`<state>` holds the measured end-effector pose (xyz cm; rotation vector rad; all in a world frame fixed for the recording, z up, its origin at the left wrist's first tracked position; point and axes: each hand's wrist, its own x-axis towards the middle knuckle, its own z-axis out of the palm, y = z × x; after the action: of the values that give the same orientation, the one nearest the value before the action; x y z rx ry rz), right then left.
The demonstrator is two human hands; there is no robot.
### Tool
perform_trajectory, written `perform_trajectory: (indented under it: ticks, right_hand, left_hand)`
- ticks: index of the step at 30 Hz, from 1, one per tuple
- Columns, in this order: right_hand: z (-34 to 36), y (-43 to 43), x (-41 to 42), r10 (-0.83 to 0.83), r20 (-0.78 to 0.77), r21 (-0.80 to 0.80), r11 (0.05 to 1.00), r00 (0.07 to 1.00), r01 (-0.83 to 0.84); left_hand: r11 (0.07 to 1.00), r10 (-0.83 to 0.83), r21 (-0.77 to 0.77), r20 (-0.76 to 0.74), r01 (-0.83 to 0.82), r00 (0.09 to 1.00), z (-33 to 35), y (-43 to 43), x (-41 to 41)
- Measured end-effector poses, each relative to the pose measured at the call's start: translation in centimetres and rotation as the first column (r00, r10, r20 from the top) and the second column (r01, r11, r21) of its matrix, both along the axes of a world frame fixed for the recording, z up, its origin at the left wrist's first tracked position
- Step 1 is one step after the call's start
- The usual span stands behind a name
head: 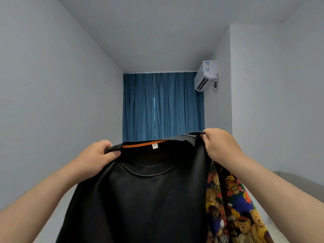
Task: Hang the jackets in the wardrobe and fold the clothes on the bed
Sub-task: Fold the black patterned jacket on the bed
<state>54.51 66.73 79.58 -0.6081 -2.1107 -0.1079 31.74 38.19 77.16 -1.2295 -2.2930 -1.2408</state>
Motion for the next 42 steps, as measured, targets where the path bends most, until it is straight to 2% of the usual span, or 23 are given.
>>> perform_trajectory:
  ticks: [2, 3, 6, 8, 10, 12, 13, 14, 17, 18, 23, 26, 27, 29, 31, 32, 33, 37, 39, 42]
  right_hand:
    - [0.1, -0.3, 0.7, -0.029, 0.086, 0.123, 0.992, 0.996, 0.018]
    - [0.2, -0.6, 1.0, 0.021, 0.117, 0.096, 0.995, 0.993, -0.033]
    - [0.6, -0.4, 2.1, 0.279, 0.155, -0.218, 0.945, 0.948, -0.243]
    - [0.3, -0.2, 2.9, 0.432, 0.104, -0.448, 0.824, 0.896, -0.346]
    - [-0.4, -0.2, 3.1, 0.535, -0.037, -0.620, 0.650, 0.844, -0.440]
    - [-1.1, -0.2, 2.9, 0.563, -0.192, -0.710, 0.486, 0.804, -0.510]
    - [-1.3, -0.3, 2.6, 0.552, -0.234, -0.719, 0.456, 0.800, -0.525]
    - [-1.4, -0.4, 2.5, 0.540, -0.240, -0.705, 0.474, 0.807, -0.527]
    - [-1.2, -0.4, 2.3, 0.467, -0.112, -0.567, 0.695, 0.877, -0.442]
    - [-1.1, -0.4, 2.3, 0.443, -0.082, -0.525, 0.742, 0.893, -0.416]
    - [-1.0, -0.4, 2.3, 0.367, 0.032, -0.328, 0.882, 0.930, -0.337]
    - [-2.2, -0.3, 2.0, 0.351, 0.006, -0.243, 0.909, 0.936, -0.339]
    - [-2.9, -0.1, 1.9, 0.346, -0.025, -0.226, 0.912, 0.938, -0.342]
    - [-4.8, 0.2, 1.6, 0.336, -0.091, -0.212, 0.913, 0.937, -0.348]
    - [-7.2, 0.6, 1.4, 0.319, -0.123, -0.210, 0.917, 0.940, -0.339]
    - [-8.3, 0.8, 1.1, 0.307, -0.119, -0.212, 0.921, 0.944, -0.327]
    - [-9.4, 0.9, 0.8, 0.299, -0.103, -0.215, 0.925, 0.949, -0.315]
    - [-12.0, 1.0, -0.4, 0.304, -0.030, -0.222, 0.927, 0.952, -0.302]
    - [-12.6, 0.9, -0.9, 0.305, 0.004, -0.194, 0.934, 0.952, -0.299]
    - [-13.9, 0.7, -1.9, 0.311, 0.081, -0.143, 0.944, 0.947, -0.297]
  left_hand:
    - [1.000, -0.015, 0.000, -0.113, 0.016, 0.993, 0.3, -0.2, -0.3]
    - [0.999, -0.043, 0.000, -0.140, 0.043, 0.989, 0.5, -0.4, -0.4]
    - [0.994, -0.103, -0.037, -0.156, 0.099, 0.982, 0.9, -0.6, -0.6]
    - [0.992, -0.118, -0.059, -0.120, 0.112, 0.986, 1.1, -0.6, -0.7]
    - [0.991, -0.127, -0.041, -0.052, 0.125, 0.990, 1.1, -0.4, -0.7]
    - [0.992, -0.125, 0.034, 0.014, 0.124, 0.992, 1.3, -0.1, -0.7]
    - [0.991, -0.111, 0.077, 0.034, 0.108, 0.993, 1.5, 0.0, -0.7]
    - [0.990, -0.089, 0.112, 0.038, 0.084, 0.995, 1.7, 0.1, -0.8]
    - [0.990, -0.037, 0.136, 0.019, 0.034, 0.999, 2.5, 0.1, -1.0]
    - [0.991, -0.035, 0.128, 0.011, 0.034, 0.999, 2.6, 0.0, -1.0]
    - [0.999, -0.018, 0.041, -0.119, 0.023, 0.993, 2.5, -0.1, -0.7]
    - [0.996, -0.037, 0.071, -0.111, 0.045, 0.993, 0.8, -0.2, -0.2]
    - [0.998, -0.047, 0.031, -0.081, 0.050, 0.996, -0.4, -0.6, -0.2]
    - [0.968, -0.119, -0.209, 0.104, 0.139, 0.987, -4.6, -1.7, -0.5]
    - [0.831, -0.154, -0.465, 0.336, 0.306, 0.929, -10.7, -2.7, -0.6]
    - [0.786, -0.132, -0.514, 0.404, 0.343, 0.905, -13.9, -3.0, -0.7]
    - [0.793, -0.099, -0.506, 0.441, 0.338, 0.892, -16.6, -3.3, -0.8]
    - [0.977, 0.024, -0.191, 0.530, 0.092, 0.848, -22.1, -3.2, -1.2]
    - [0.990, 0.138, -0.104, 0.474, -0.100, 0.869, -22.5, -3.6, -0.9]
    - [0.945, 0.327, -0.083, 0.245, -0.317, 0.913, -22.7, -5.8, -0.5]
